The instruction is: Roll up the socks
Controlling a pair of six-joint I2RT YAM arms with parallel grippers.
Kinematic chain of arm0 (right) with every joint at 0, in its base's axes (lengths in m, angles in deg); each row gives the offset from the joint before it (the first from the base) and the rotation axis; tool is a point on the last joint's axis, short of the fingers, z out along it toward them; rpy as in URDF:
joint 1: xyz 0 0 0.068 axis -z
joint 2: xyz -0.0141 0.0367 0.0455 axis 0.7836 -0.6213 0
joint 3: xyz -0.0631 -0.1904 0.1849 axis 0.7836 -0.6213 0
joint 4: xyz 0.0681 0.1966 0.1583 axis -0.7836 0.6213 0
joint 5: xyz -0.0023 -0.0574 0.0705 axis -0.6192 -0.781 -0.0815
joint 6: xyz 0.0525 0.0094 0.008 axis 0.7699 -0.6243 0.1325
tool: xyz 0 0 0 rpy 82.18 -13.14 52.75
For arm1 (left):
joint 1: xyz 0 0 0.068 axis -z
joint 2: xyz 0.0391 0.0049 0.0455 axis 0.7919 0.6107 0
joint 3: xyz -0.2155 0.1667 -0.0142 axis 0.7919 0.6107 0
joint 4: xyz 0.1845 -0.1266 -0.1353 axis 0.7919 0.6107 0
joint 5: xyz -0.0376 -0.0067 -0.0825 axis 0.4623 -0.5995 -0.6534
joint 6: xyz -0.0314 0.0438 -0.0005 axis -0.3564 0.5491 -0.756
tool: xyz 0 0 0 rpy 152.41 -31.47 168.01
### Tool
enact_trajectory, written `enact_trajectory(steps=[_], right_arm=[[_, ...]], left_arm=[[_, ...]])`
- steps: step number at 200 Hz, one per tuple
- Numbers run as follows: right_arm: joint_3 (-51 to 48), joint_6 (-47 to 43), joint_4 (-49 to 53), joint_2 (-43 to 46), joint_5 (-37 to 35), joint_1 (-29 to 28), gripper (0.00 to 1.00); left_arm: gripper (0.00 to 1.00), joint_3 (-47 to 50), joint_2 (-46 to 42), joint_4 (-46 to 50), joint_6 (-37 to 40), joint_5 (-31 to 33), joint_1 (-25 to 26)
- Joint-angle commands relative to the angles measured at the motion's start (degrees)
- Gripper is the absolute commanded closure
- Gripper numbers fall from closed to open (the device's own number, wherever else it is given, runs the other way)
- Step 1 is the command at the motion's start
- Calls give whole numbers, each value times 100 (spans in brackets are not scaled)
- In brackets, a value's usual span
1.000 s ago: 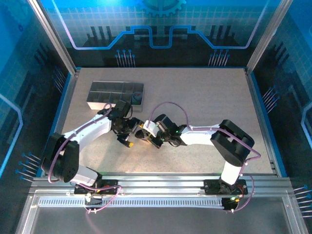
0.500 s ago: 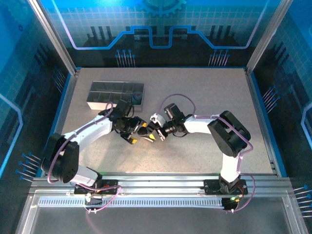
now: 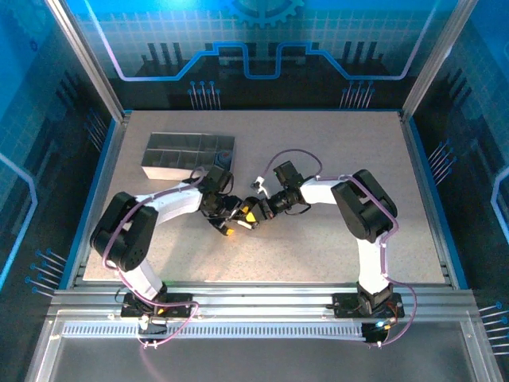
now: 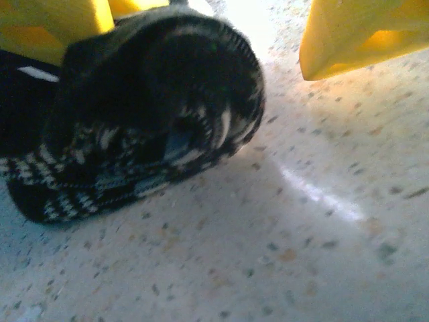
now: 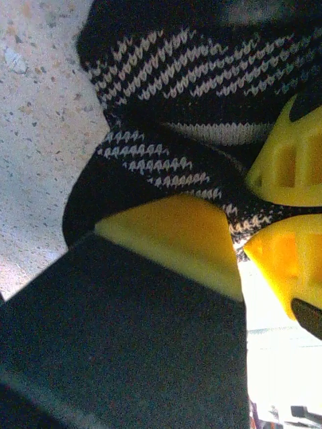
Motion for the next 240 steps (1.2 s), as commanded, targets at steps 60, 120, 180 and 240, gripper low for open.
enact_trajectory(steps=[60, 120, 180, 240], right_arm=[[-1081, -899, 120, 1530, -2323, -627, 65], [-2445, -2336, -1329, 3251, -5799, -2371, 41], [-1779, -3216, -1514, 2376, -7044, -3161, 39], [-1227, -2929, -953, 1543, -6939, -3128, 46]], left_arm=[[76, 467, 326, 1152, 258, 237, 55], [76, 365, 129, 1596, 313, 173, 3], [75, 26, 378, 1842, 513, 88, -16], [74, -69, 387, 1840, 534, 82, -43]])
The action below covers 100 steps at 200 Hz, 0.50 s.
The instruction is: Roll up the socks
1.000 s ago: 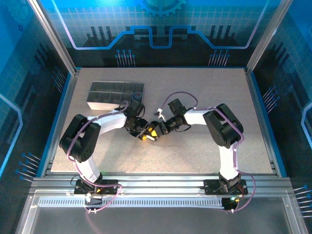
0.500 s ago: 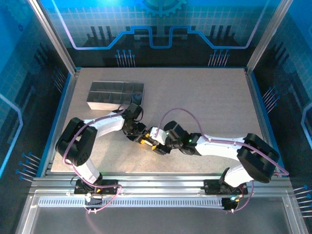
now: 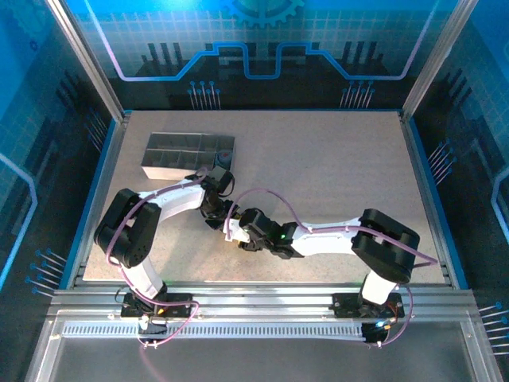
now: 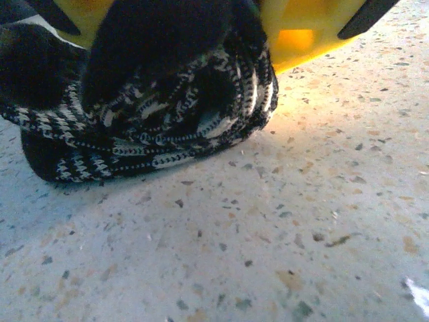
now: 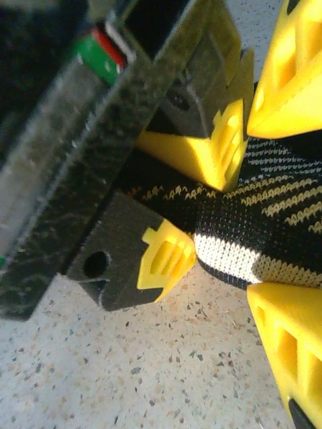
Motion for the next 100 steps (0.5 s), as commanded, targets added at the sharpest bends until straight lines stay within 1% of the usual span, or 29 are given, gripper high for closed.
enact_trajectory(steps=[1, 22, 45, 57, 62, 85, 100], right_arm=[[250, 172, 309, -385, -154, -2, 46], [332, 648, 788, -711, -417, 127, 58], [230, 1078, 1132, -799, -162, 273, 76], [145, 1230, 1216, -788, 31, 334, 87], [125, 1272, 1244, -788, 161, 370, 90], [124, 1486, 1360, -823, 727, 524, 98], [124, 1612, 1413, -855, 1105, 641, 100]], left_arm=[[74, 166, 261, 807, 51, 341, -29], [71, 111, 184, 825, 44, 306, -33], [64, 92, -8, 835, -32, 229, -78], [56, 100, -150, 811, -115, 172, -132], [52, 120, -211, 798, -155, 142, -155], [33, 171, -498, 691, -371, -8, -277], [25, 158, -641, 665, -493, -80, -346]])
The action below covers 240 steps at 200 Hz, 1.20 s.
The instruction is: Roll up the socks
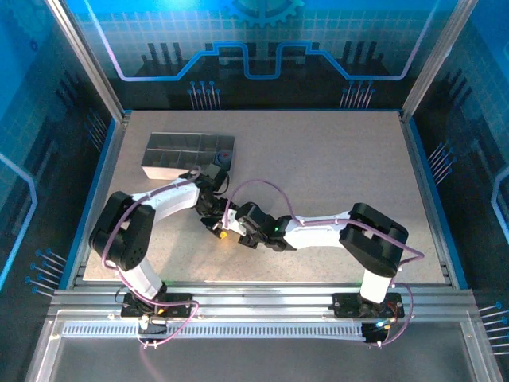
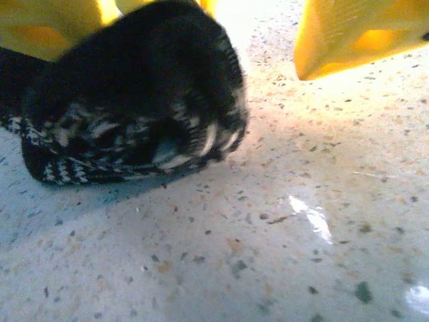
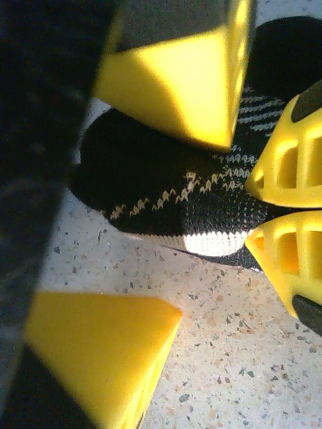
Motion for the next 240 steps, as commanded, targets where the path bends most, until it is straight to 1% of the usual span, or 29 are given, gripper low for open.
enact_trajectory(steps=[1, 10, 29, 72, 87, 115, 140, 163, 190, 223, 240], right_arm=[[-267, 460, 1159, -423, 584, 313, 100], [-406, 521, 1181, -425, 831, 389, 100], [-460, 587, 1174, -398, 1190, 516, 100], [-469, 833, 1201, -418, 1928, 892, 100], [-471, 986, 1208, -435, 2168, 1037, 100], [-552, 1336, 1140, -444, 2655, 1366, 100], [-652, 1610, 1037, -462, 3111, 1663, 100], [-746, 1833, 882, -488, 3564, 1932, 100], [-879, 2099, 649, -526, 4028, 2208, 100], [-995, 2339, 454, -595, 4369, 2427, 100], [-962, 2426, 526, -712, 4500, 2510, 100]], left_arm=[[24, 103, -347, 471, -274, -147, -105], [19, 90, -434, 468, -338, -139, -146], [12, 85, -623, 402, -480, -81, -237], [8, 78, -996, 418, -580, 231, -352], [9, 146, -1155, 300, -551, 298, -353], [20, 436, -1313, -343, -410, 83, -336], [26, 614, -1258, -693, -288, -117, -255], [26, 596, -1037, -903, -172, -191, -77], [22, 300, -614, -918, 51, -135, 193], [20, -154, -38, -670, 351, 65, 436], [18, -297, 218, -679, 421, 178, 511]])
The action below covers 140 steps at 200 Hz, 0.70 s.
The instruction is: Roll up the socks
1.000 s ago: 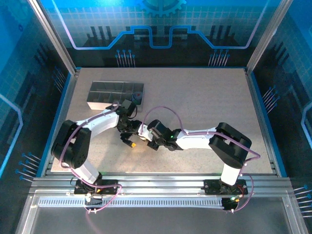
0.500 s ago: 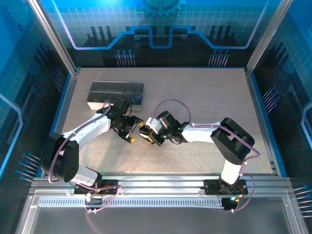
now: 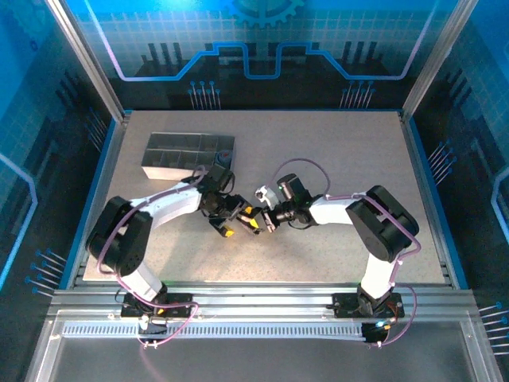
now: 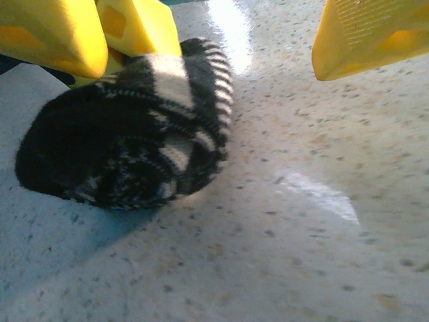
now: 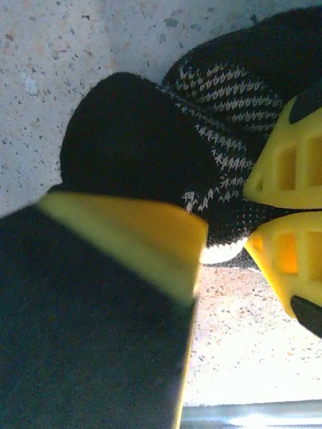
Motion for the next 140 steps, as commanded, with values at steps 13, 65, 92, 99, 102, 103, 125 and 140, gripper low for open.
enact_trajectory(steps=[13, 65, 92, 99, 102, 103, 125, 140], right_arm=[[-348, 346, 1294, -606, -44, 197, 100], [-441, 431, 1235, -548, -142, 279, 100], [-364, 266, 1313, -496, -201, 265, 100], [-309, 182, 1390, -494, -242, 241, 100], [-278, 144, 1425, -498, -251, 223, 100], [-262, 127, 1432, -498, -262, 217, 100], [175, -366, 1799, -600, -317, -44, 99], [689, -858, 2071, -703, -376, -393, 92]], left_arm=[[17, -411, 422, 68, 339, 272, 149], [31, -698, 958, 452, 592, 393, 365], [57, -476, 1075, 743, 672, 451, 422], [64, -382, 1084, 819, 683, 472, 425], [67, -337, 1072, 844, 682, 497, 422], [68, -321, 1074, 854, 679, 497, 421], [98, 166, 748, 965, 617, 614, 311], [100, 751, 264, 854, 397, 616, 72]])
